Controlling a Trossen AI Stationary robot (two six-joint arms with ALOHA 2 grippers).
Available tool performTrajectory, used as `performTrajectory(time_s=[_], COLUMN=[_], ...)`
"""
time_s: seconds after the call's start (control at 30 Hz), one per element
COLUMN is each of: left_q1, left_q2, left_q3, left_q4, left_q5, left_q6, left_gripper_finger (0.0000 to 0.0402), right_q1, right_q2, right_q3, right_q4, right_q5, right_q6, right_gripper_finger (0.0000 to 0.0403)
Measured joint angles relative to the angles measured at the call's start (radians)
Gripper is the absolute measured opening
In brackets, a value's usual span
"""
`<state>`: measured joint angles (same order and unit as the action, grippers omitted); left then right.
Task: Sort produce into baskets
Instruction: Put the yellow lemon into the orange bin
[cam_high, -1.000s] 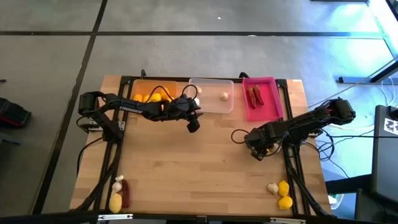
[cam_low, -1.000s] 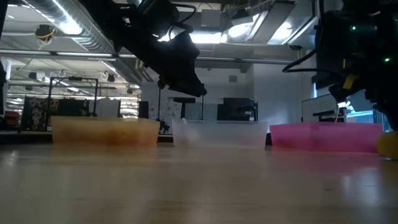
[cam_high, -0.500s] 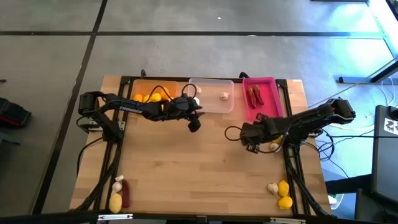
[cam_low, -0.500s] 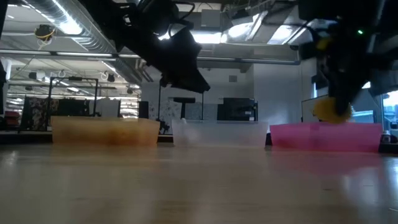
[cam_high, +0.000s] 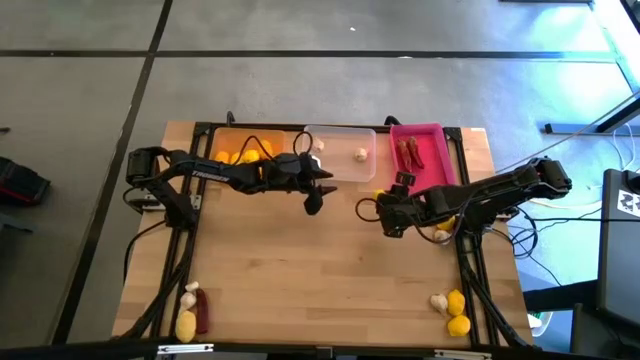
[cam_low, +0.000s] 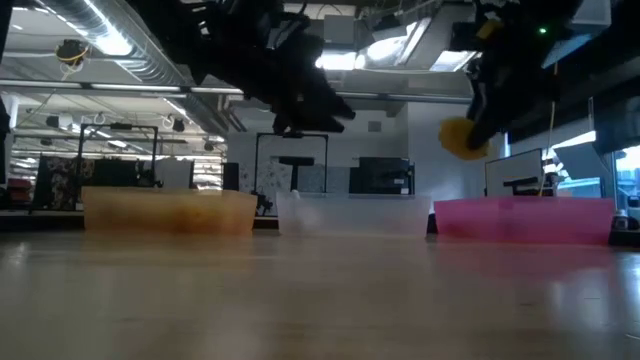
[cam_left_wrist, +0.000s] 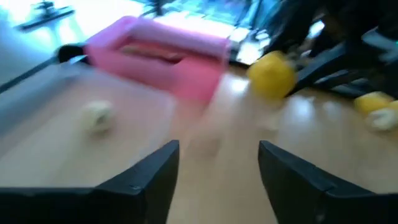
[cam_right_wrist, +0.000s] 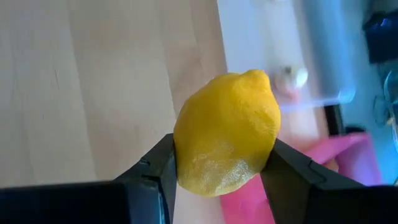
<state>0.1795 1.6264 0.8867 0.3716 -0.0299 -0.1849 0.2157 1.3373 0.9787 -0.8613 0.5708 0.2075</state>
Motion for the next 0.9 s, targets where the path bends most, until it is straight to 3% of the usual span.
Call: performTrajectory(time_s=[0.17,0.5,0.9], left_q1=[-0.007,-0.030,-0.061], left_q2=[0.002,0.022,0.031], left_q3=[0.000,0.000,0.007], left_q4=[0.105,0.254,0.281], left_q5=[0.114,0.072,0.016], left_q6=[-0.051,-0.100,-0.087], left_gripper_finger=[0.0261,0.0271,0.0271], right_q1=[-0.001,-0.001,-0.001], right_q2=[0.000,0.000,0.000], right_q3=[0.000,0.000,0.000], right_q4=[0.105,0.328,0.544], right_q5=[0.054,0.125,0.138], right_q6=[-0.105,-0.320,-0.474], right_gripper_finger=[0.0170,0.0170,0.0170])
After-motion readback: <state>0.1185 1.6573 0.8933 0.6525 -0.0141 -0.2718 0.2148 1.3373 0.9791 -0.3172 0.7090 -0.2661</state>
